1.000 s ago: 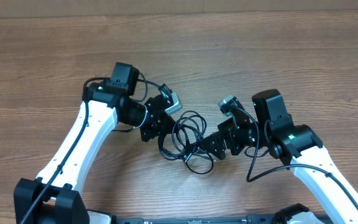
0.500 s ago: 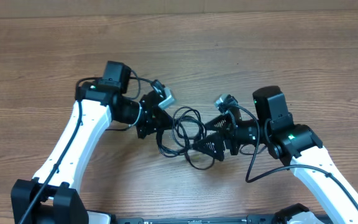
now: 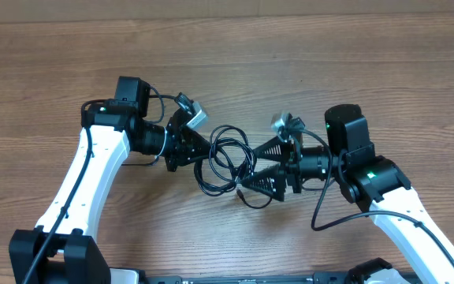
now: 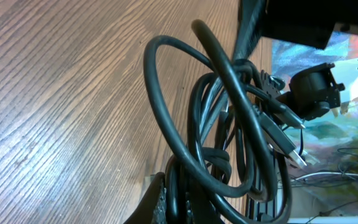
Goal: Untangle cables
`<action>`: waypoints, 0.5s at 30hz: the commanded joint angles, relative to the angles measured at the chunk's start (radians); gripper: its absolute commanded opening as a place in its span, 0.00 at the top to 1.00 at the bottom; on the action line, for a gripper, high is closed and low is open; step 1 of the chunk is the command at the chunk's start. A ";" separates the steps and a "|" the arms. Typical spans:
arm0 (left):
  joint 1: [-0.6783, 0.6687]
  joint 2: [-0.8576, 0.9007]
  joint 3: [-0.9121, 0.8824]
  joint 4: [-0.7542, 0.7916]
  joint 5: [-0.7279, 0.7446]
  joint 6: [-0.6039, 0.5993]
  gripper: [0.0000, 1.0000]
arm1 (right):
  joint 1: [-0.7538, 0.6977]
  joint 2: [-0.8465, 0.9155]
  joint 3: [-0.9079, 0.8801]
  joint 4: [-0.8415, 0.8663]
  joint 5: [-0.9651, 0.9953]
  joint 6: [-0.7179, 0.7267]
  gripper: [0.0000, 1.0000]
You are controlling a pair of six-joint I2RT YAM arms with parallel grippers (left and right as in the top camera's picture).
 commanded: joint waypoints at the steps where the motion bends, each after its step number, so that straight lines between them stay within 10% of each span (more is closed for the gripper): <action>1: 0.005 -0.011 0.003 -0.004 0.053 0.029 0.96 | -0.022 -0.018 0.027 0.081 -0.013 0.165 0.00; 15: 0.005 -0.011 0.003 -0.052 0.248 0.198 0.96 | -0.185 -0.018 0.027 0.187 0.183 0.264 0.00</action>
